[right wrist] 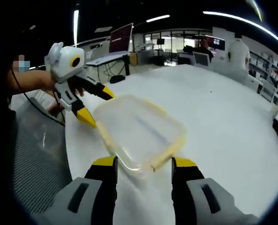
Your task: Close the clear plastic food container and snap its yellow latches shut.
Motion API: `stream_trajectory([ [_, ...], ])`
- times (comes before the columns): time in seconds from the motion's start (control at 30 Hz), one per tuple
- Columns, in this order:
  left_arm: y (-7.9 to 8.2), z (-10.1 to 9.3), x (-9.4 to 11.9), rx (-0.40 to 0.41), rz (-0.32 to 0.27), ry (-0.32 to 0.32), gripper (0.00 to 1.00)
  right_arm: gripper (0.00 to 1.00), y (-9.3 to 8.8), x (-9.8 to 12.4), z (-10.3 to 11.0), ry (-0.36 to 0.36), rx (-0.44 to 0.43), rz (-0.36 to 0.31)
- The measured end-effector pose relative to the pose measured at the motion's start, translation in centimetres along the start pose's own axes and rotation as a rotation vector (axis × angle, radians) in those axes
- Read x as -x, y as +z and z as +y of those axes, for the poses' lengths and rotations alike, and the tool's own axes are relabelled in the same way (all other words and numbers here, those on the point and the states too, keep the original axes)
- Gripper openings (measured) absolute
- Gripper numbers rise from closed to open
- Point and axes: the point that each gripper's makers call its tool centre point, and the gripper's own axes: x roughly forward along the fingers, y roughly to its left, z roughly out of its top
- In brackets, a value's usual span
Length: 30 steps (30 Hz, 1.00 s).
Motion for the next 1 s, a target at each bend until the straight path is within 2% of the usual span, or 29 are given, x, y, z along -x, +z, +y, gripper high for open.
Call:
stream_trajectory([
  [1.0, 2.3, 5.6, -3.2, 0.006, 0.009, 0.011, 0.47, 0.43, 3.1, -3.4, -5.2, -0.019, 0.003, 0.024],
])
